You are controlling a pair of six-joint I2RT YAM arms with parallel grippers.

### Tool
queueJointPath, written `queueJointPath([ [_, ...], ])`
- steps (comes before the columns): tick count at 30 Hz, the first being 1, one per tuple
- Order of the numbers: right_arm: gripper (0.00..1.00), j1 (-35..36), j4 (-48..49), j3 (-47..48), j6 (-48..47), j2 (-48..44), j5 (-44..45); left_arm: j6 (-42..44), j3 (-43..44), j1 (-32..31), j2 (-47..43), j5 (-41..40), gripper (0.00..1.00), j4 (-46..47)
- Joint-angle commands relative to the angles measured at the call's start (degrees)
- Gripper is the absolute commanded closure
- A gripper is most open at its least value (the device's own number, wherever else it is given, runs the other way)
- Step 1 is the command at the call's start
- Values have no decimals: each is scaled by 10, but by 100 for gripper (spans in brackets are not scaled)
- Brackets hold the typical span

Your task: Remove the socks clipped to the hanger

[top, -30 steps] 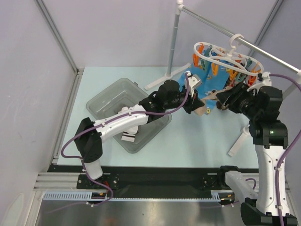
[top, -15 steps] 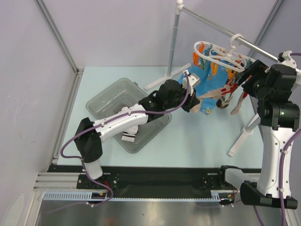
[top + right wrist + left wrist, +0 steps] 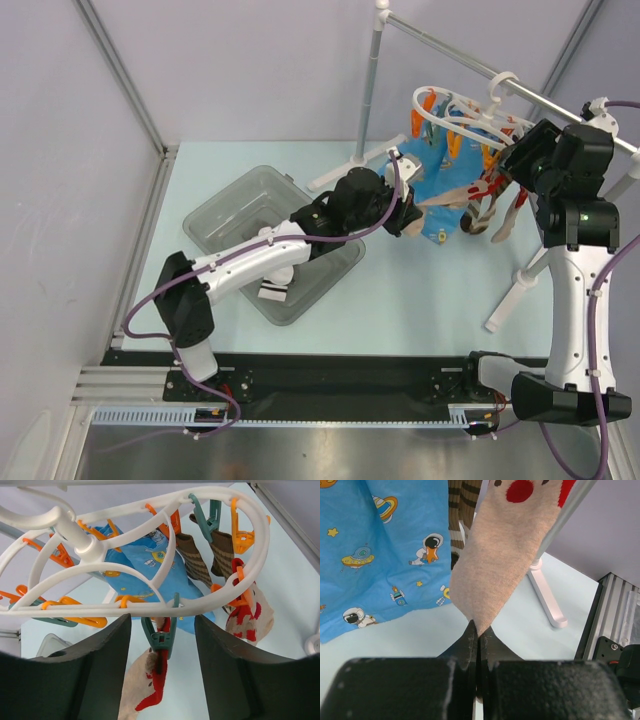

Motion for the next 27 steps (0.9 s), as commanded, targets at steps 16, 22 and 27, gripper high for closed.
queueJointPath([
  [16, 54, 36, 72, -38, 8, 0, 34, 7, 19, 1, -32, 11, 100, 18],
  [22, 54, 37, 83, -51, 9, -5, 45, 1, 22, 1, -30, 13, 100, 16],
  [27, 61, 37, 96, -59, 9, -10, 51, 1, 22, 1, -33, 12, 100, 16],
])
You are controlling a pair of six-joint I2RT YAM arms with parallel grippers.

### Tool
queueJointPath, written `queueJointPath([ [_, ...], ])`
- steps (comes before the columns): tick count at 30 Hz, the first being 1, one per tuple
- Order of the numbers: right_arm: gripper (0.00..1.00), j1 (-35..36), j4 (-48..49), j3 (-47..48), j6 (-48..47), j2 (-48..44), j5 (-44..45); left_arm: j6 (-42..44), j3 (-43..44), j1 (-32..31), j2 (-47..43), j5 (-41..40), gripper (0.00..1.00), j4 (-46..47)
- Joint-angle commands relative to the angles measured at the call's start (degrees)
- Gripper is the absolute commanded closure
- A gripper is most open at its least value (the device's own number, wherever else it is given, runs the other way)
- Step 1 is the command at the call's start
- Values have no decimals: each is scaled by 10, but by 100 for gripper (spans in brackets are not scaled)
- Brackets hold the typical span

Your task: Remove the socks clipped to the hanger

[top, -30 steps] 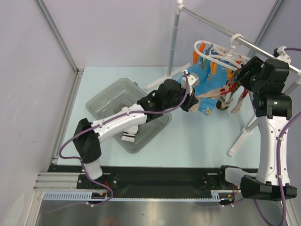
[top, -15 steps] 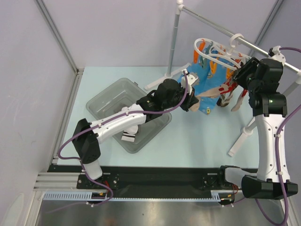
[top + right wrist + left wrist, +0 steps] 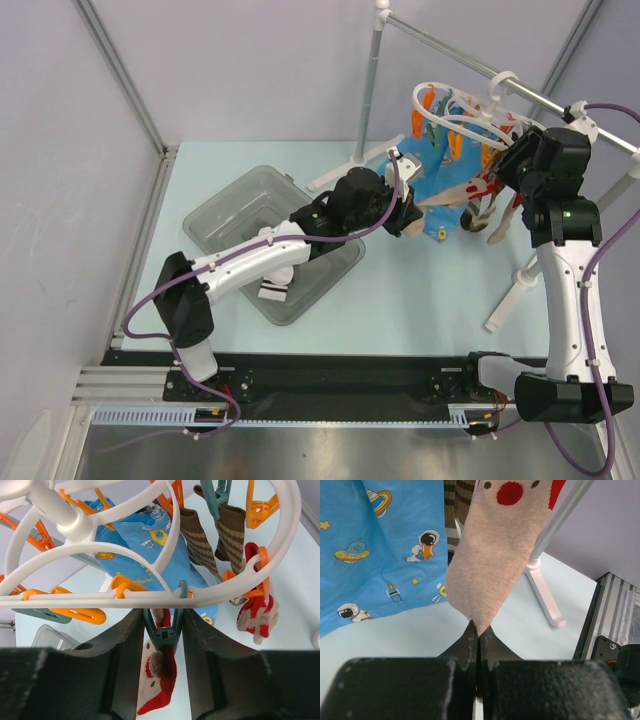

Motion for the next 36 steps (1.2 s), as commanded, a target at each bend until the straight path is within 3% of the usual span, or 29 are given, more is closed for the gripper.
queueJointPath([
  [1, 62, 2, 41, -3, 0, -13, 15, 3, 22, 1, -32, 9, 100, 16],
  [4, 67, 3, 48, -4, 0, -17, 13, 1, 22, 1, -33, 8, 100, 16],
  [7, 61, 3, 59, -9, -4, -19, -2, -2, 20, 1, -33, 10, 100, 16],
  [9, 63, 4, 59, -9, -1, -17, -3, -7, 18, 1, -33, 12, 100, 17],
  [12, 100, 4, 68, -20, 2, -24, 4, -11, 17, 1, -33, 14, 100, 16],
  [21, 100, 4, 71, -24, -2, -31, -14, -11, 4, 1, -48, -15, 100, -5],
  [24, 75, 4, 70, -27, -4, -37, -30, -9, -3, 2, -69, -45, 100, -34],
  [25, 60, 4, 69, -33, -8, -45, -33, -8, -9, 4, -85, -54, 100, -51],
  [28, 42, 4, 67, -51, -20, -60, -40, -8, -24, 10, -117, -81, 100, -77],
  [30, 35, 3, 67, -61, -26, -79, -60, -11, -45, 25, -151, -81, 100, -98],
  [31, 25, 3, 63, -71, -29, -86, -67, -14, -53, 32, -162, -98, 100, -106],
  [36, 5, 2, 26, -105, -35, -139, -81, -45, -101, 115, -221, -87, 100, -180],
])
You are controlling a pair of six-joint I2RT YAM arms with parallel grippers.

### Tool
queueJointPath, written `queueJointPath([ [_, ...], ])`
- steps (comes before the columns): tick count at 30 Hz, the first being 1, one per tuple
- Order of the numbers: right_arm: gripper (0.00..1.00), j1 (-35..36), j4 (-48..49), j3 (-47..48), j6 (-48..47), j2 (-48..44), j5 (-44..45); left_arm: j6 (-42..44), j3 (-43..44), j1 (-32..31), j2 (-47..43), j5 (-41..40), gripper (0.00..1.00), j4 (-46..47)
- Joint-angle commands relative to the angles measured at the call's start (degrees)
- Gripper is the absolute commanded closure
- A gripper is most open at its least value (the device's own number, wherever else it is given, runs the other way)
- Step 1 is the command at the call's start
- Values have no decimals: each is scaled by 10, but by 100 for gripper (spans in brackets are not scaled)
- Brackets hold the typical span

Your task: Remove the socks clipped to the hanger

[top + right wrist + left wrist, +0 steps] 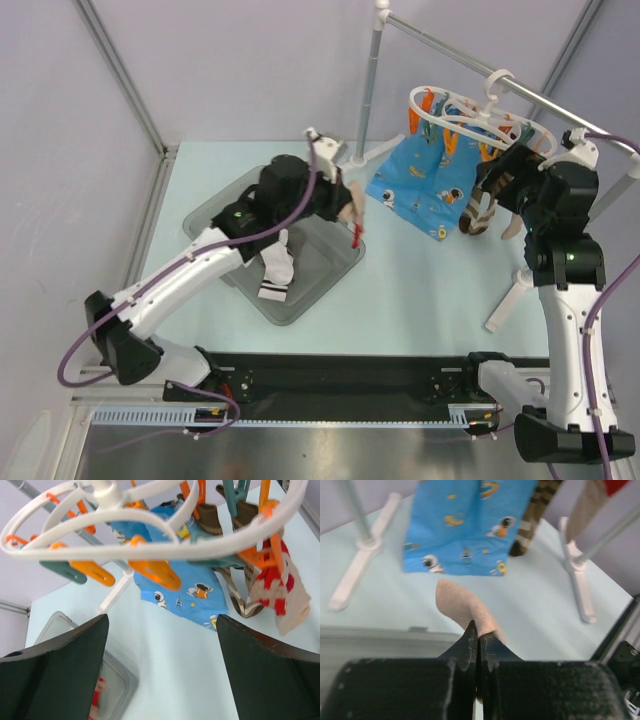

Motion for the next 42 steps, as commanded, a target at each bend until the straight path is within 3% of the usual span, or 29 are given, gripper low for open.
queueJointPath([
  [1, 3, -1, -11, -30, -13, -48, -20, -32, -30, 65, -51, -1, 100, -68],
  [9, 0, -2, -48, -90, -32, -108, -30, -49, -124, 206, -94, 16, 100, -100],
  [14, 0, -2, -54, -138, -26, -158, -52, -65, -136, 268, -62, 12, 98, -105],
  [16, 0, -2, -64, -154, -29, -165, -40, -67, -139, 272, -59, -9, 80, -108],
  [17, 0, -2, -69, -164, -41, -169, -26, -67, -142, 273, -60, -18, 50, -109],
  [20, 0, -1, -78, -175, -72, -166, 47, -60, -140, 273, -68, -33, 24, -111],
  [21, 0, 0, -77, -176, -77, -163, 60, -56, -138, 273, -70, -32, 20, -111],
  [23, 0, 2, -69, -182, -82, -159, 103, -46, -130, 273, -78, -30, 1, -115],
  [34, 1, -30, 24, -225, -73, -77, 180, -24, -173, 273, -149, -30, 0, -78],
  [42, 16, -36, 236, -313, -75, -60, 157, -30, -179, 273, -182, 60, 1, -52],
])
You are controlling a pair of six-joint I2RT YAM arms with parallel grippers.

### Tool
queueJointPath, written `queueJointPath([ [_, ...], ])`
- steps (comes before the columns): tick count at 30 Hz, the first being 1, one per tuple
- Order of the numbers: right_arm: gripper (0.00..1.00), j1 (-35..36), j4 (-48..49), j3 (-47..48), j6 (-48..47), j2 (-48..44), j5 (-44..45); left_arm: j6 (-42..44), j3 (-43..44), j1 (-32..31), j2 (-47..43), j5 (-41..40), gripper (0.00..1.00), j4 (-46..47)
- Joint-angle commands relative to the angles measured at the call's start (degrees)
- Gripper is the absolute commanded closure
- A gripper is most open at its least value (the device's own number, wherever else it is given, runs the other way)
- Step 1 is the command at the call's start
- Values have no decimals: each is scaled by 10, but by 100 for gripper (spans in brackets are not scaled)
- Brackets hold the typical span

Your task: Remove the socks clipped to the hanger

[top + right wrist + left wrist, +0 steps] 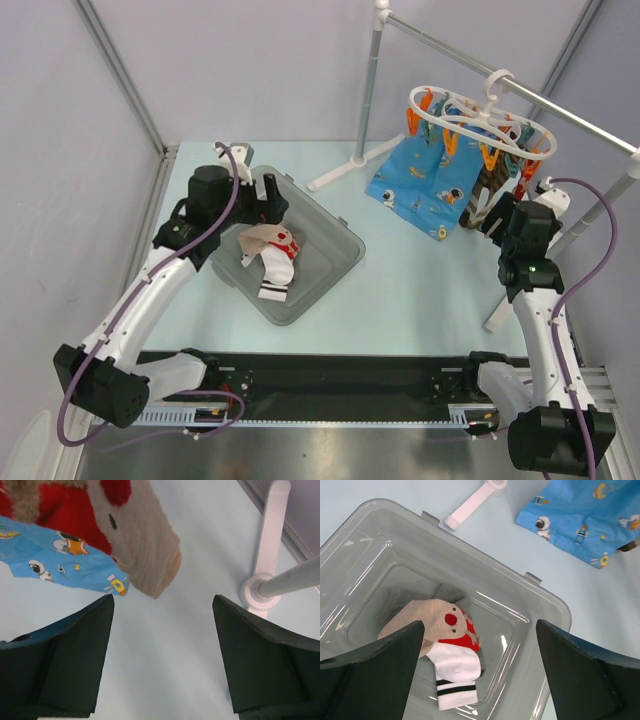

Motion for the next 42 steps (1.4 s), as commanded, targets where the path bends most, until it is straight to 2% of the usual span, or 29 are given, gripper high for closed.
queueJointPath([
  [1, 18, 2, 154, -36, -16, -9, 17, 5, -4, 1, -28, 53, 1, 32],
  [8, 28, -3, 274, -85, -37, 23, 33, 9, -7, 1, -27, 79, 2, 38],
  [11, 37, -3, 310, -100, -31, 31, 18, 9, -7, 1, -32, 85, 4, 39],
  [17, 68, 11, 299, -104, -23, 8, 22, 10, -13, 1, -43, 86, 7, 48],
  [18, 77, 11, 289, -100, -22, 2, 25, 10, -13, 1, -41, 95, 7, 49],
  [20, 87, 12, 244, -86, -6, -14, 22, 9, -12, 1, -39, 113, 12, 54],
  [21, 100, 12, 236, -81, 0, -20, 16, 9, -13, 1, -37, 135, 13, 58],
  [24, 100, 20, 158, -62, 31, -46, -38, -5, -12, 0, -37, 167, 19, 72],
  [31, 100, 47, 66, -10, 54, -84, -99, -34, -26, -26, -44, 186, 27, 119],
  [33, 100, 50, 51, 6, 72, -92, -112, -36, -28, -47, -41, 187, 27, 130],
  [37, 100, 53, 68, 8, 98, -111, -206, -29, -26, -90, -26, 200, 27, 160],
  [42, 100, 74, 63, 37, 116, -106, -278, -21, -18, -144, -3, 209, 26, 197],
])
